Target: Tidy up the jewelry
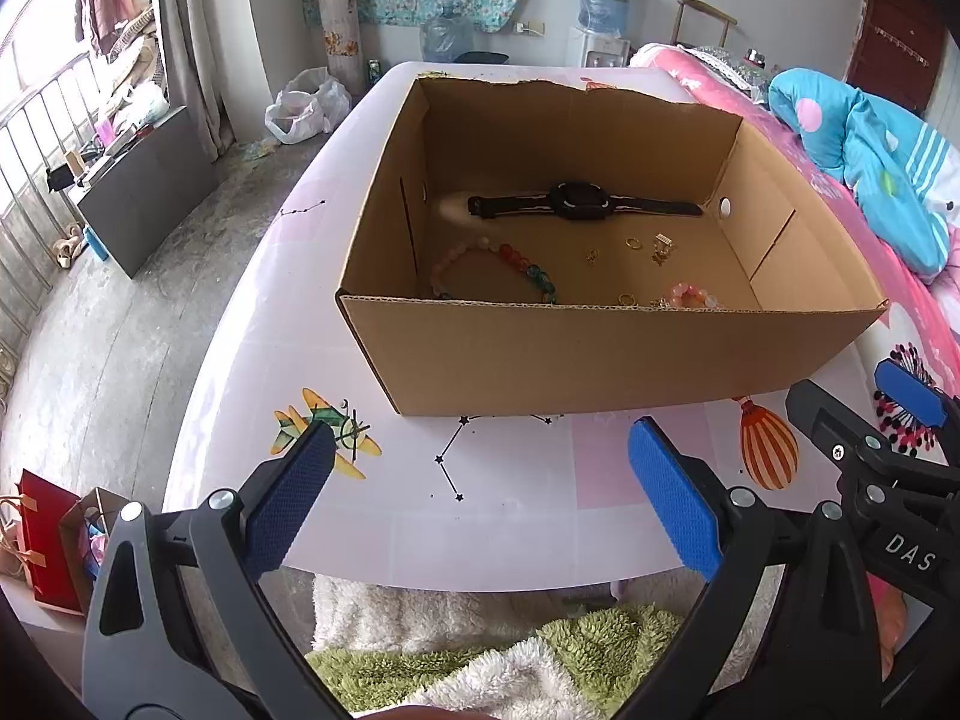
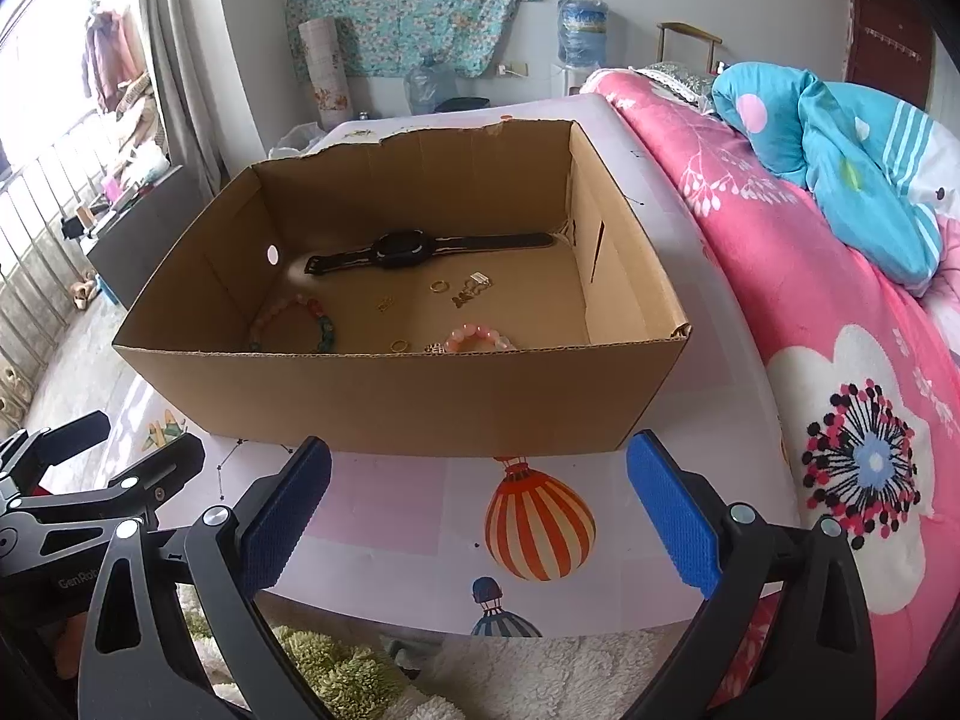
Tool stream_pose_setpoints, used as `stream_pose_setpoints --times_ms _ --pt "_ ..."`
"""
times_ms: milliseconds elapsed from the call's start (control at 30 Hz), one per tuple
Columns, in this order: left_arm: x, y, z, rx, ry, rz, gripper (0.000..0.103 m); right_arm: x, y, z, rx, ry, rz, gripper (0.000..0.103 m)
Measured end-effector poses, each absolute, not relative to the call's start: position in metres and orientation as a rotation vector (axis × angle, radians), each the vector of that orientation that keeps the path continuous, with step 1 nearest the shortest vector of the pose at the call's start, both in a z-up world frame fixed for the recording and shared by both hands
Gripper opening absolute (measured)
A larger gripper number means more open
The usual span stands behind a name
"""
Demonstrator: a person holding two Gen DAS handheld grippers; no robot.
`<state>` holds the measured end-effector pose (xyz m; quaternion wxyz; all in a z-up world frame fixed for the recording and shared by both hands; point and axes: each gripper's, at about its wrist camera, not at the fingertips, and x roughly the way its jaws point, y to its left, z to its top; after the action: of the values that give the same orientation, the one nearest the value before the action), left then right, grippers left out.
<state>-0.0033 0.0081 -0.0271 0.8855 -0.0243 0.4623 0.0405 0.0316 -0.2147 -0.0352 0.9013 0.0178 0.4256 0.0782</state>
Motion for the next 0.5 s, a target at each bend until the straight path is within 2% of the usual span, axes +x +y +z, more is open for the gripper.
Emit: stream_pose_setpoints --times_ms 500 --pt "-0.0031 0.0099 -0.0286 -0.061 0.970 0.086 0.095 0.0299 -0.2105 -0.0355 0.020 0.881 0.176 0.096"
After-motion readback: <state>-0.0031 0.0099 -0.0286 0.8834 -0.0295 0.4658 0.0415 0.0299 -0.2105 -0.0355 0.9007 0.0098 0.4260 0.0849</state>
